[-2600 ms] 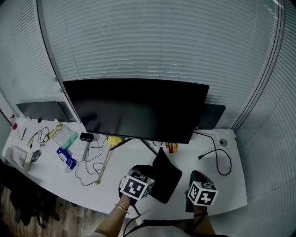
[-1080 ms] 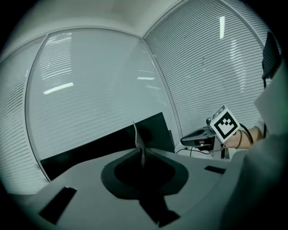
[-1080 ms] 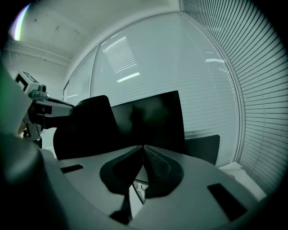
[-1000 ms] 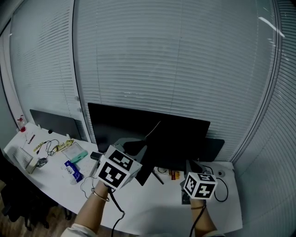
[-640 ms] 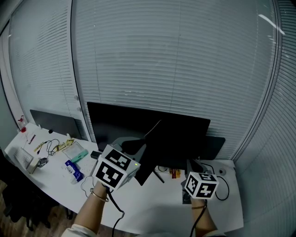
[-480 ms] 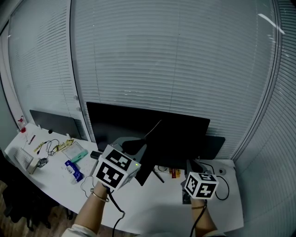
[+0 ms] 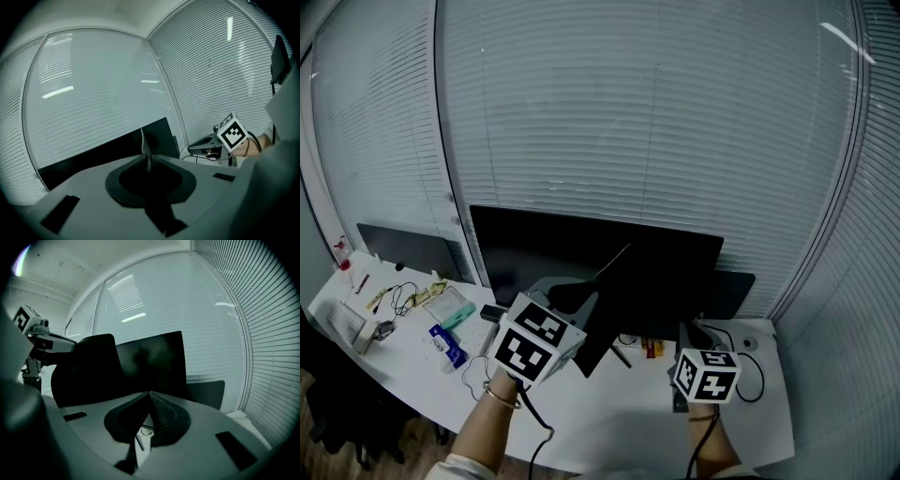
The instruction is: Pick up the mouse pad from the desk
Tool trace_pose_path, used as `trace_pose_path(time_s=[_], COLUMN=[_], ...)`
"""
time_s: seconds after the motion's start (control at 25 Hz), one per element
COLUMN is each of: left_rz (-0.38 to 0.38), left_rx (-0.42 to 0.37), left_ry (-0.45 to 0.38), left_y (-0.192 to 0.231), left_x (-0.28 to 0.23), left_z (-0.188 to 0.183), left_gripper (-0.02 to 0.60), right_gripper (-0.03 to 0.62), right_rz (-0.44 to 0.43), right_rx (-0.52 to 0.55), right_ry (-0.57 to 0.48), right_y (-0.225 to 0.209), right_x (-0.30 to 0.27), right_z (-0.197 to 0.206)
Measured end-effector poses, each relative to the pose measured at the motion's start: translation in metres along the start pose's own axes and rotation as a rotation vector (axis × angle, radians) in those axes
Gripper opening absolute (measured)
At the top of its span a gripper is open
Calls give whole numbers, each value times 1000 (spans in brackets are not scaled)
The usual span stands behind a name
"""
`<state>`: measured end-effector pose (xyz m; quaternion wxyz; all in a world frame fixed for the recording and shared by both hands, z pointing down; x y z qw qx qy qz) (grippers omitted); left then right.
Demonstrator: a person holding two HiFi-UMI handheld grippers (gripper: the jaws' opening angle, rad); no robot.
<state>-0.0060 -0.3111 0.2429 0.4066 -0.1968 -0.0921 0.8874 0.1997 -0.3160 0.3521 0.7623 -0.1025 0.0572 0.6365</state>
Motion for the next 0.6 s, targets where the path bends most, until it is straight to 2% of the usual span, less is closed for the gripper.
trace_pose_path(time_s=[0.6], left_rz=[16], left_rx=[3], left_ry=[4], left_y=[-4], left_x=[-10], left_z=[1], left_gripper=[46], right_gripper=[32], right_rz=[19], right_rx=[-11], right_ry=[12], right_y=[-11], right_x=[-1], right_z=[4])
Point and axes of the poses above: the fingertips, and each gripper's own axes: x backward along the fingers, y to its left, z out of its underside, the point moved 3 cm from there along x, backward along the fingers, and after that the axes turned 2 degrees about -y, right-handed, at the moved point
